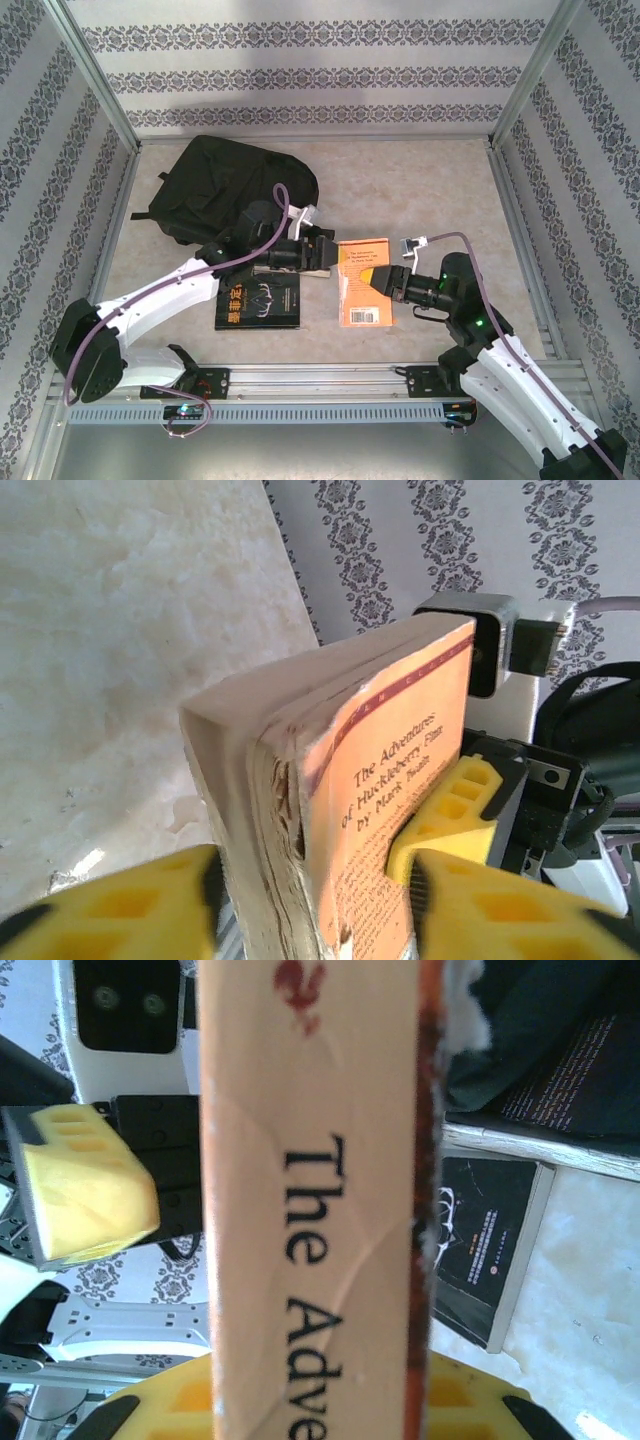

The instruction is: Pack the student bag

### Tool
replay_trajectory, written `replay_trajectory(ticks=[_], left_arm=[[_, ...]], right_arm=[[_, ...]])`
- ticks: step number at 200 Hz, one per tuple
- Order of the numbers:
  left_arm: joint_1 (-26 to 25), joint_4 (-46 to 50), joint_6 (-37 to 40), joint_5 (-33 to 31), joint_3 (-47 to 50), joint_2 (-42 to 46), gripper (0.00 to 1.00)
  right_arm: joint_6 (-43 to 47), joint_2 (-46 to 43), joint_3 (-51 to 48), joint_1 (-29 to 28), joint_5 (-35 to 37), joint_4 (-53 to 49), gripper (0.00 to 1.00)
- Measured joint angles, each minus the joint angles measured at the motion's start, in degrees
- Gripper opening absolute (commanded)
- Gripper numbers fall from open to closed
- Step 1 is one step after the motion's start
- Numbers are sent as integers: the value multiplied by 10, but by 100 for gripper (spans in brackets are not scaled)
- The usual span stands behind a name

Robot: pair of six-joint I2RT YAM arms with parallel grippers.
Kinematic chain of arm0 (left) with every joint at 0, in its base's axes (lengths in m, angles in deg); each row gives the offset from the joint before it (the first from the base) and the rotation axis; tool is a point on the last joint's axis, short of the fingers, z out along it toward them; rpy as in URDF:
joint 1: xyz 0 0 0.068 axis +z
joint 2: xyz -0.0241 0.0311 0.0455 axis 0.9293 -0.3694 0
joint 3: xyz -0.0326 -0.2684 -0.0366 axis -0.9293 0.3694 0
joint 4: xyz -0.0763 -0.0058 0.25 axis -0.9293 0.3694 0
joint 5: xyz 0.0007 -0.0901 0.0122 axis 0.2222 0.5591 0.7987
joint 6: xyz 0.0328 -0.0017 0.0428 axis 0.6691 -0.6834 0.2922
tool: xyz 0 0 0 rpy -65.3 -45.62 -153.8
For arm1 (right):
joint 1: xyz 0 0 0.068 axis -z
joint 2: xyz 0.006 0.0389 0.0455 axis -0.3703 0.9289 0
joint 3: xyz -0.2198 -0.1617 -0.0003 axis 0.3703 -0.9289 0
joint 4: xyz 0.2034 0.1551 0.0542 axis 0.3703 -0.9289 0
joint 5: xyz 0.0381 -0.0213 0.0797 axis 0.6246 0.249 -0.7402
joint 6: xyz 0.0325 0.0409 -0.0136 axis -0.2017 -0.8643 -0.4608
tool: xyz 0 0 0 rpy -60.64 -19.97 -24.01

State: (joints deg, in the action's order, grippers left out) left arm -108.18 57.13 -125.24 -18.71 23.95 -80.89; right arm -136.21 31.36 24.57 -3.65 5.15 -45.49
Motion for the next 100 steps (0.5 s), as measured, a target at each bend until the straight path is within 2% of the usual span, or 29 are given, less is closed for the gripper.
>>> replay_trajectory(ticks=[53,86,100], left_arm=[[2,-46,-12,65,13,-7,79],[2,-108,-40,106,20,-24,74],[1,-134,-51,122,20,-25,66]], right_arm=[[-7,-6,8,-2,-36,41,0],[-15,-5,23,-15,-51,67,0],[-16,-5,24,-20,-55,77,0]])
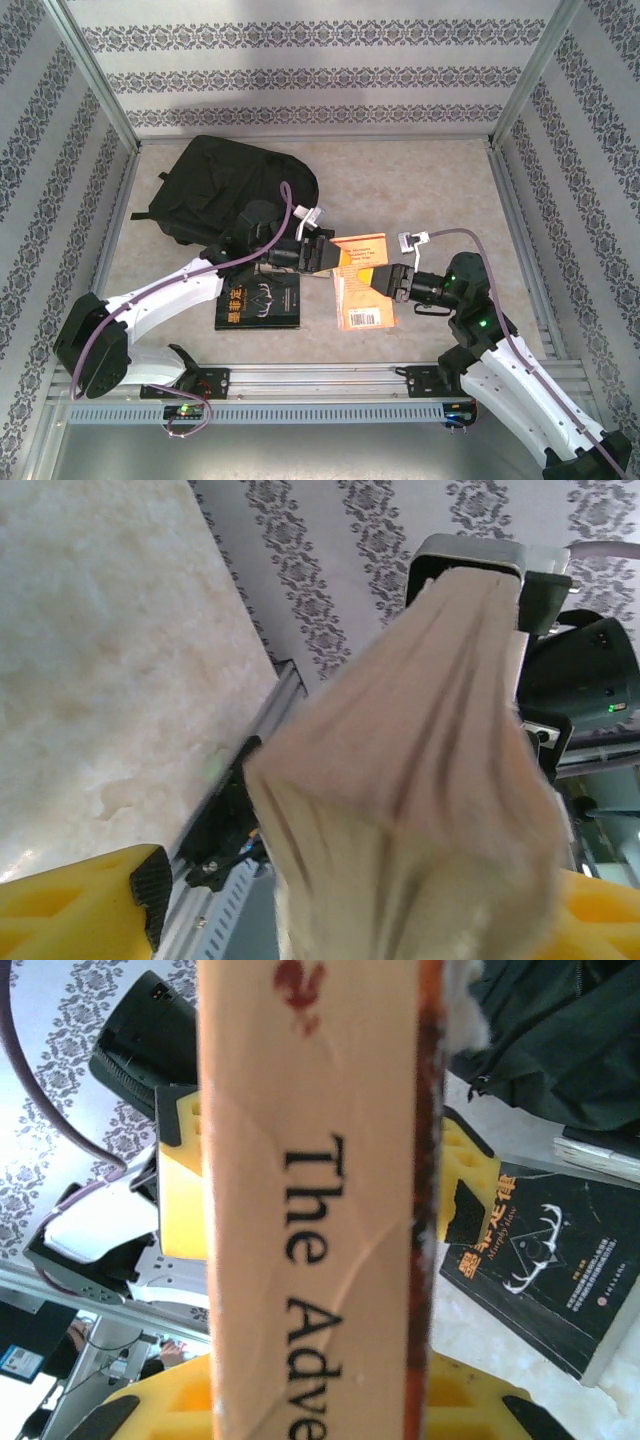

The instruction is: Pack the student bag

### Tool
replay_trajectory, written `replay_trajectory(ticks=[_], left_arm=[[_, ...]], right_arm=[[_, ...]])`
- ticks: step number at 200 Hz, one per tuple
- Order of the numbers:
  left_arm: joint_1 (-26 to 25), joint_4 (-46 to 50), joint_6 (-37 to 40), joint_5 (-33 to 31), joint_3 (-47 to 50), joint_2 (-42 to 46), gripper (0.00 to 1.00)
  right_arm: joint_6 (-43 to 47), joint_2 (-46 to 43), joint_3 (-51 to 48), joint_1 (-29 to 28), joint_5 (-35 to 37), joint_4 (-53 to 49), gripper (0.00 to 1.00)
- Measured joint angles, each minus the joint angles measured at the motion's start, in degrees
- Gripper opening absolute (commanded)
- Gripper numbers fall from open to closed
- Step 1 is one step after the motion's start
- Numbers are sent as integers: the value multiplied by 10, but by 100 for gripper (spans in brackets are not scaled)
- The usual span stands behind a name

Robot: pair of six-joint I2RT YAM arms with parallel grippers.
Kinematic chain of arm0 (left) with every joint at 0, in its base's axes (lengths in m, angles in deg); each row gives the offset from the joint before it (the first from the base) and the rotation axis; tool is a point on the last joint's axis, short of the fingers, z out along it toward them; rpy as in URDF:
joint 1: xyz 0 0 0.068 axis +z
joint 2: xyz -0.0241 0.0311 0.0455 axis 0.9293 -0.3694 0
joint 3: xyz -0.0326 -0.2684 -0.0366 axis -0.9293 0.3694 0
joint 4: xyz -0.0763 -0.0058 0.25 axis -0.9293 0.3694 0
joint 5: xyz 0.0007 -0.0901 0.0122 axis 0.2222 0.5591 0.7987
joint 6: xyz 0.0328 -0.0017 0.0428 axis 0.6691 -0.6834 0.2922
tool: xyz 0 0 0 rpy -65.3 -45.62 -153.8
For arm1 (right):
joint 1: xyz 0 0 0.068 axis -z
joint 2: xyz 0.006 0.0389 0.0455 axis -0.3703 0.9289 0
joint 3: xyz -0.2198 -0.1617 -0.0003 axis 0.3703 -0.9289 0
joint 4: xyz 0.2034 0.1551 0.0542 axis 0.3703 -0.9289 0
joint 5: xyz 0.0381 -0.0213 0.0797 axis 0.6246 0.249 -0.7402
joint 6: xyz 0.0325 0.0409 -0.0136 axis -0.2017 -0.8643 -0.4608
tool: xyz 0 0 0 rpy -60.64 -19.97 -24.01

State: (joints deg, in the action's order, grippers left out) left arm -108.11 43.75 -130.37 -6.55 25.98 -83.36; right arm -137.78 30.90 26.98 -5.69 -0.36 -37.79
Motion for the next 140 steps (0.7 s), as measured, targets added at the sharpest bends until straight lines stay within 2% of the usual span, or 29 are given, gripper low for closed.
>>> replay_trajectory(ticks=[25,42,59,81,88,100,105,127,140], left_arm=[[-11,-37,-11,20,0,0,41],[-13,-47,-15,24,2,0,28],[-14,-57,-15,28,2,1,12],[-13,-60,-15,28,4,1,0],[-14,-60,-13,28,4,1,0],[-14,-58,-9,23,4,4,0],[-14,-57,-8,19,4,5,0],[-13,-52,-6,0,6,17,0],[-10,-50,-6,-21,7,26,0]], right_arm=[[1,3,2,-7,-2,0,0],[5,4,6,-9,-1,-4,0],[7,4,10,-9,0,-12,0],[17,3,15,-9,5,-25,0],[21,3,18,-9,7,-33,15],[33,3,26,-9,16,-50,53],[37,3,30,-9,21,-58,65],[51,-11,34,-8,64,-91,89],[53,-29,32,-8,95,-104,96]])
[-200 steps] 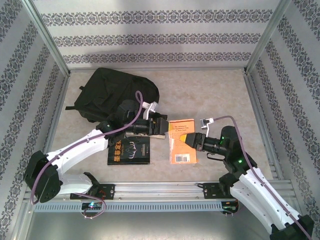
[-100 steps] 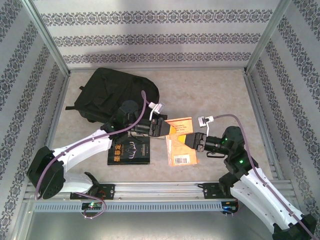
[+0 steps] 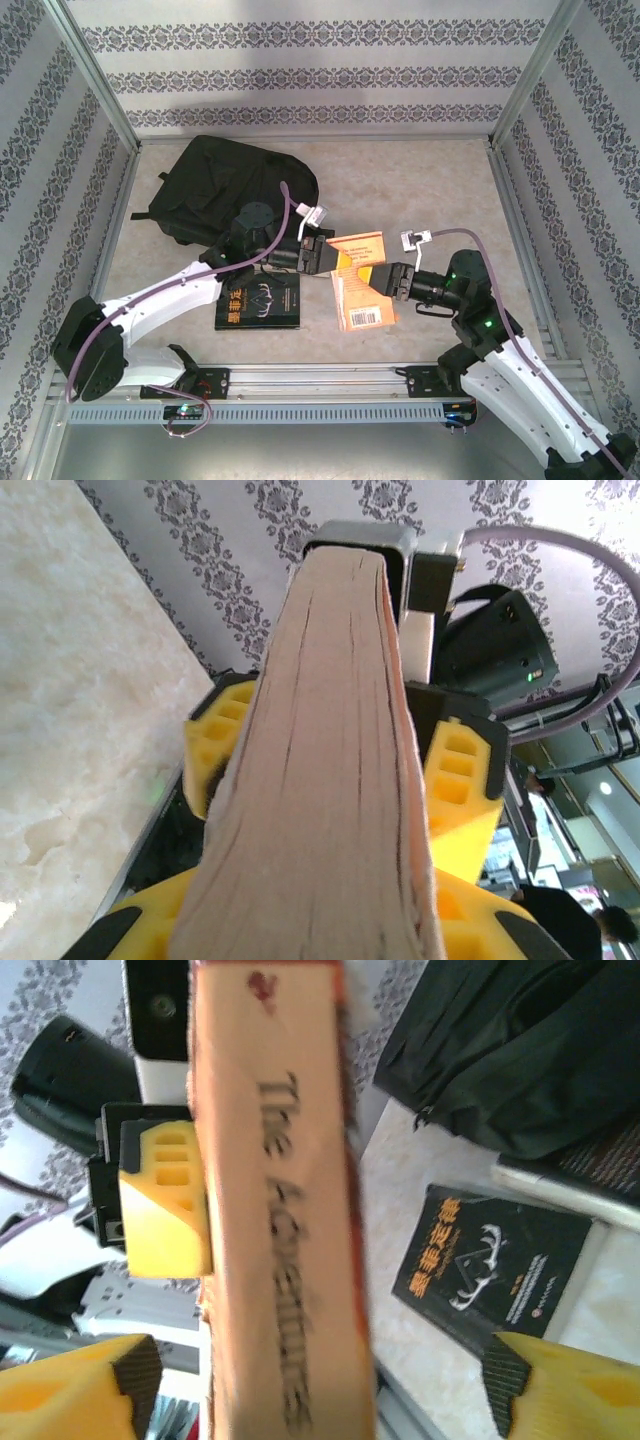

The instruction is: Pack the student bag

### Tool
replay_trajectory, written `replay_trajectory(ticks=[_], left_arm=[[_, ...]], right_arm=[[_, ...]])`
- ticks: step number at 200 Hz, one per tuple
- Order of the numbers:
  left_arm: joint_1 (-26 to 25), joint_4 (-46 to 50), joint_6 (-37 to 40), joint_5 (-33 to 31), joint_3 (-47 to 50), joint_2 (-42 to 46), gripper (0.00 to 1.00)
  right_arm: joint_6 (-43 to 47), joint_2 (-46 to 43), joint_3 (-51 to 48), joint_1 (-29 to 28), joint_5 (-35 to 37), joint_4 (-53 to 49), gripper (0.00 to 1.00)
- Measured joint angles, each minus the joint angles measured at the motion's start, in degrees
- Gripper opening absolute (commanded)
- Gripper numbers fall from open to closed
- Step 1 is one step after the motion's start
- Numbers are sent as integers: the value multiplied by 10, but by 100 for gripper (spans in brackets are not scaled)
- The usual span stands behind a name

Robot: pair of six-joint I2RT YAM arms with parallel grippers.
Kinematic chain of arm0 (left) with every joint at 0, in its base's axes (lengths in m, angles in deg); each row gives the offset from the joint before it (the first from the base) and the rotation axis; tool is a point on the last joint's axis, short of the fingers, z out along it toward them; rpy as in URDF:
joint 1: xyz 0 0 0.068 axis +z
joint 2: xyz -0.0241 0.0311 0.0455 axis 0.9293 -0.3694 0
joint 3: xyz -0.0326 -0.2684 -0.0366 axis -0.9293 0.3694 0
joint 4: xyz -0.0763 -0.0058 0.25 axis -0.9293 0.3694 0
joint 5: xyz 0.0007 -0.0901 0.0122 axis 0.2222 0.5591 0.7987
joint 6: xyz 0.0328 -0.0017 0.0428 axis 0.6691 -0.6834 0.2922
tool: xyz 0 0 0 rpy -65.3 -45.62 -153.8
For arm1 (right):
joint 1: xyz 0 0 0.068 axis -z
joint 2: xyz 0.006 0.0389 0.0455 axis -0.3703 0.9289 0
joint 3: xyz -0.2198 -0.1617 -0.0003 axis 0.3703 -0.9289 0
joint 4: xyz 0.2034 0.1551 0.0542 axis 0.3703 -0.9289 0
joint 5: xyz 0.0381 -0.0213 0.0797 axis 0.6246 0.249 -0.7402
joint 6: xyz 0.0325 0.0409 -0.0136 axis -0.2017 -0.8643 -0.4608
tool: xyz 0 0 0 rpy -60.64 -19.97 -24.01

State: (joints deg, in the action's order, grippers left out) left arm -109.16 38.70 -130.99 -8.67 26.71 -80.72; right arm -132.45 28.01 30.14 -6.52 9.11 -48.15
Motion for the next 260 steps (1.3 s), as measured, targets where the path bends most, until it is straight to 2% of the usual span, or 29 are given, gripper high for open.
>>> replay_trajectory(ticks=[40,78,110,125,156,197,240,247,260], left_arm=[[8,-11,-30,-108,18,47,0],[8,-72,-89,-210,42,50,0],[8,-113,-118,-259,45,50,0],[8,-124,-125,-275,45,50,0],[8,-137,-135,-297,54,50,0],[8,-140,-145,-307,67,46,0],[8,-153,-156,-307,67,35,0],[8,-153,-157,-307,67,33,8],[9,-149,-155,-302,66,30,29]], right_arm=[[-57,-69,-51,0,83,51,98],[-138,-48,-89,0,120,159,98],[-190,-14,-108,-9,153,245,95],[-207,10,-109,-23,164,285,87],[-230,59,-109,-56,184,351,64],[-219,83,-95,-87,206,371,47],[-186,87,-80,-99,233,342,8],[-186,84,-78,-99,238,332,4],[-178,74,-74,-99,243,308,0]])
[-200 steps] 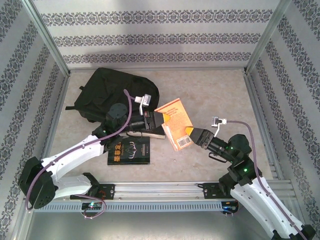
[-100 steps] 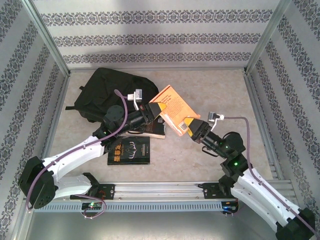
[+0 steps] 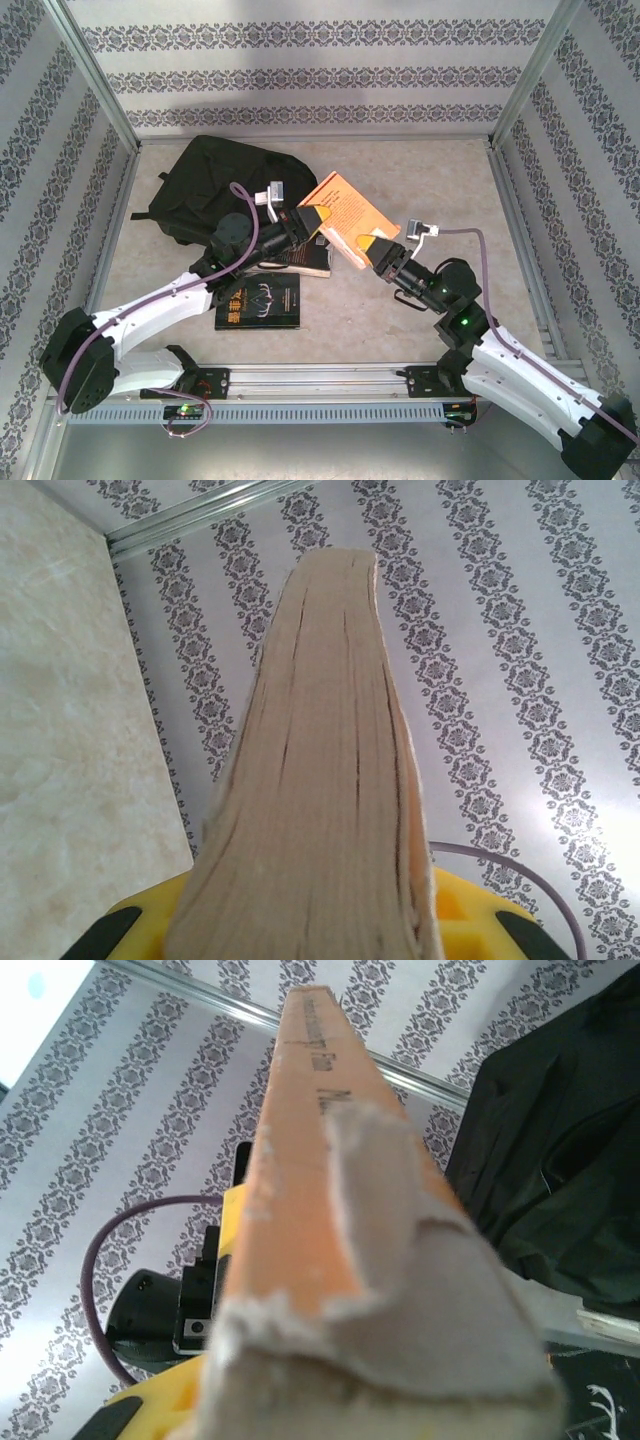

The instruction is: Pack the student bag

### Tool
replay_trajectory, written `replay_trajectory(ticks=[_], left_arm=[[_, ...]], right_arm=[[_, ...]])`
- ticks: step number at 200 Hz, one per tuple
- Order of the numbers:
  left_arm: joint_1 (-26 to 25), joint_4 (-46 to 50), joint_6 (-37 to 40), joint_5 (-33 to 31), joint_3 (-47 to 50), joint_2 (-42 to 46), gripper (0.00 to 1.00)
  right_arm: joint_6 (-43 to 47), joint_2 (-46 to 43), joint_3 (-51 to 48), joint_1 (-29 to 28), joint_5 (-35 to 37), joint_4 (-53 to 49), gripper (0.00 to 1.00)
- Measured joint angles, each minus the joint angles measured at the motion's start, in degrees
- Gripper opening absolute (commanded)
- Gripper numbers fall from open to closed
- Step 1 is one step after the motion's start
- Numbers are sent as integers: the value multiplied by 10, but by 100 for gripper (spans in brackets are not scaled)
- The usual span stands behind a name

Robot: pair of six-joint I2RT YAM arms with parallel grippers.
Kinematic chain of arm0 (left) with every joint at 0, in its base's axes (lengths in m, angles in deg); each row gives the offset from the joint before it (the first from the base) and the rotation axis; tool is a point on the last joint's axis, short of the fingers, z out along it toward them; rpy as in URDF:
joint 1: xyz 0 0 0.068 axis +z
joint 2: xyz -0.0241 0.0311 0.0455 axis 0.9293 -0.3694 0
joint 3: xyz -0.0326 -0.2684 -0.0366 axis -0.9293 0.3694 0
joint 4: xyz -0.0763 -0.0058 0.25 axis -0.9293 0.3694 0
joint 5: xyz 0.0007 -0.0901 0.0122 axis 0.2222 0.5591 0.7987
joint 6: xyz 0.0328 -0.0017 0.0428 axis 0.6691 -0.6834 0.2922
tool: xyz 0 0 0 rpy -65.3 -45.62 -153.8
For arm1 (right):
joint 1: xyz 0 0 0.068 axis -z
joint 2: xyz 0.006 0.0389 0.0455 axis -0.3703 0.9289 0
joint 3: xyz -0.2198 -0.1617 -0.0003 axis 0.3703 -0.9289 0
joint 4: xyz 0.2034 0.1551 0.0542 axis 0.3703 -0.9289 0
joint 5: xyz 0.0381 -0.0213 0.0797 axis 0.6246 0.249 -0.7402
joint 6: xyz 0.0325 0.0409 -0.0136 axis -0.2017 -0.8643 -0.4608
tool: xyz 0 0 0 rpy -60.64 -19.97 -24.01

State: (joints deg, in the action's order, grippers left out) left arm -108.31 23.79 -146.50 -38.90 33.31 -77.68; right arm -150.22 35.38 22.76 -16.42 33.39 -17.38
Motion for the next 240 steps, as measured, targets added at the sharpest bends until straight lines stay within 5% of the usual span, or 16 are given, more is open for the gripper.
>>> replay_trajectory(ticks=[29,92,121,157,240], left_arm=[[22,132,77,29,-57,0,56],[87,570,384,-21,-403,-136,71],[87,739,523,-58,-570,-276,73],[102,876,618,-99,-666,-390,73],[131,984,690,-112,-747,-488,66]], right_arm=[[35,-39,28,0,36,-111,0],[126,-58,76,54,75,-331,0],[157,-38,79,86,51,-382,0],[186,-32,87,144,-5,-409,0],[183,18,93,262,-170,-381,0]])
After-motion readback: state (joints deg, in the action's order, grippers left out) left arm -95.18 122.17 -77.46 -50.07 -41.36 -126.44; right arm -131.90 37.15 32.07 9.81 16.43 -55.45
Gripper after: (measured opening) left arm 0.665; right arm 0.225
